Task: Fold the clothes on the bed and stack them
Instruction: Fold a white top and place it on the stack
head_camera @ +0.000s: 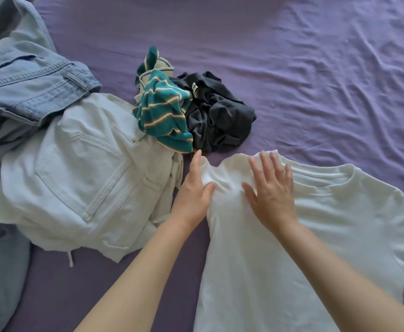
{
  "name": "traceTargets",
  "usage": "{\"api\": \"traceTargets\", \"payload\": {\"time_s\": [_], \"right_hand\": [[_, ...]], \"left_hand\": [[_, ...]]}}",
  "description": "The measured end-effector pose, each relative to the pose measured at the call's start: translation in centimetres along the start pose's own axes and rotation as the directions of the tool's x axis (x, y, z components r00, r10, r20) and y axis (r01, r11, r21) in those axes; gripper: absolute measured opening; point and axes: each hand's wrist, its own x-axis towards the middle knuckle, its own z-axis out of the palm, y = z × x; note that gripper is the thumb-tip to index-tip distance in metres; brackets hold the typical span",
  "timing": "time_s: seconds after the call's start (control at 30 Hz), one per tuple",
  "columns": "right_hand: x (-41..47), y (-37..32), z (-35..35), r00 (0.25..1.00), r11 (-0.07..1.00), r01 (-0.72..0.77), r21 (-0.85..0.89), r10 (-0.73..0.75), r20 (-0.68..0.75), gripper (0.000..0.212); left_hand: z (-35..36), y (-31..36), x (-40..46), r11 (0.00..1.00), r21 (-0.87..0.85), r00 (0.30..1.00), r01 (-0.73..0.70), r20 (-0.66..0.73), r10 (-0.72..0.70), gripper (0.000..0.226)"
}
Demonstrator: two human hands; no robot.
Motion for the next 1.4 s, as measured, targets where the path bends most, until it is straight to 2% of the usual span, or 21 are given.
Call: {"api": "traceTargets", "payload": {"time_s": [0.07, 0.13, 0.23, 0.3, 0.37, 0.43, 0.47, 0.5, 0.53, 0.6, 0.7, 0.77, 0.87, 0.93, 1.07, 1.2, 1.3, 1.4], "right_hand": [[-0.4, -0.1, 0.9, 0.989, 0.999, 0.001, -0.034, 0.004, 0.148, 0.058], [0.0, 0.2, 1.8, 0.957, 0.995, -0.051, -0.09, 0.075, 0.28, 0.061], [0.8, 0.5, 2.3, 0.938, 0.986, -0.046, -0.162, 0.099, 0.331, 0.068], [0.5, 0.5, 1.9, 0.951, 0.988, -0.027, -0.149, 0.071, 0.302, 0.072], [-0.8, 0.6, 1.5, 0.976, 0.992, -0.004, -0.124, 0.031, 0.213, 0.073], [-2.7, 1.2, 1.1, 0.99, 0.994, 0.022, -0.105, -0.008, 0.138, 0.072], [-3.6, 1.5, 1.0, 0.991, 0.993, 0.035, -0.111, -0.02, 0.135, 0.072], [-4.5, 1.9, 1.0, 0.988, 0.991, 0.041, -0.128, -0.021, 0.153, 0.073], [-5.2, 2.3, 1.1, 0.982, 0.989, 0.027, -0.148, 0.002, 0.189, 0.075], [-5.4, 2.8, 1.3, 0.961, 0.981, -0.033, -0.192, 0.084, 0.265, 0.082], [-3.3, 3.4, 1.8, 0.937, 0.965, -0.096, -0.244, 0.17, 0.304, 0.085], [-1.4, 3.6, 1.7, 0.916, 0.956, -0.136, -0.259, 0.221, 0.334, 0.087], [-0.7, 3.7, 1.1, 0.899, 0.946, -0.128, -0.298, 0.237, 0.368, 0.085], [-2.0, 3.5, 0.8, 0.909, 0.945, -0.113, -0.308, 0.224, 0.352, 0.081], [-7.7, 2.6, 0.4, 0.92, 0.964, -0.045, -0.26, 0.142, 0.365, 0.074], [-14.5, 1.4, -0.7, 0.905, 0.984, -0.073, -0.165, 0.135, 0.404, 0.075], [-19.1, 0.8, -1.1, 0.919, 0.989, -0.067, -0.131, 0.112, 0.377, 0.066], [-24.0, 0.2, -0.8, 0.928, 0.993, -0.045, -0.104, 0.081, 0.363, 0.058]], "left_hand": [[0.0, -0.1, -0.3, 0.998, 0.022, 0.995, -0.058, -0.082, 0.06, 0.075], [0.0, -0.5, -0.7, 0.99, 0.134, 0.99, -0.045, -0.127, 0.063, 0.073], [-0.4, -0.7, -1.1, 0.897, 0.44, 0.99, 0.047, -0.141, 0.017, 0.069], [-0.4, -0.4, -1.4, 0.793, 0.607, 0.979, 0.045, -0.185, 0.087, 0.068], [0.2, 0.0, -1.7, 0.721, 0.686, 0.917, -0.098, -0.219, 0.333, 0.06], [1.5, 0.6, -1.9, 0.652, 0.677, 0.839, -0.343, -0.092, 0.537, 0.055], [2.3, 0.8, -1.9, 0.619, 0.642, 0.814, -0.453, 0.013, 0.581, 0.056], [3.2, 1.0, -1.9, 0.604, 0.606, 0.816, -0.518, 0.141, 0.56, 0.059], [4.0, 1.2, -1.9, 0.602, 0.589, 0.834, -0.539, 0.275, 0.478, 0.061], [5.3, 0.5, -1.8, 0.566, 0.657, 0.861, -0.497, 0.452, 0.232, 0.06], [5.6, -1.0, -0.9, 0.508, 0.774, 0.914, -0.378, 0.401, 0.069, 0.077], [5.3, -1.6, -0.3, 0.515, 0.81, 0.944, -0.28, 0.33, -0.006, 0.092], [5.2, -1.3, -0.1, 0.488, 0.844, 0.956, -0.221, 0.286, -0.061, 0.1], [5.6, -0.9, -0.9, 0.456, 0.865, 0.965, -0.209, 0.257, -0.044, 0.096], [6.4, -0.9, -4.7, 0.41, 0.876, 0.967, -0.254, 0.241, 0.084, 0.075], [7.1, -1.8, -10.2, 0.443, 0.843, 0.951, -0.305, 0.296, 0.092, 0.07], [7.4, -1.8, -15.0, 0.466, 0.839, 0.959, -0.279, 0.265, 0.096, 0.068], [8.0, -2.7, -19.4, 0.557, 0.798, 0.957, -0.231, 0.29, -0.018, 0.069]]}}
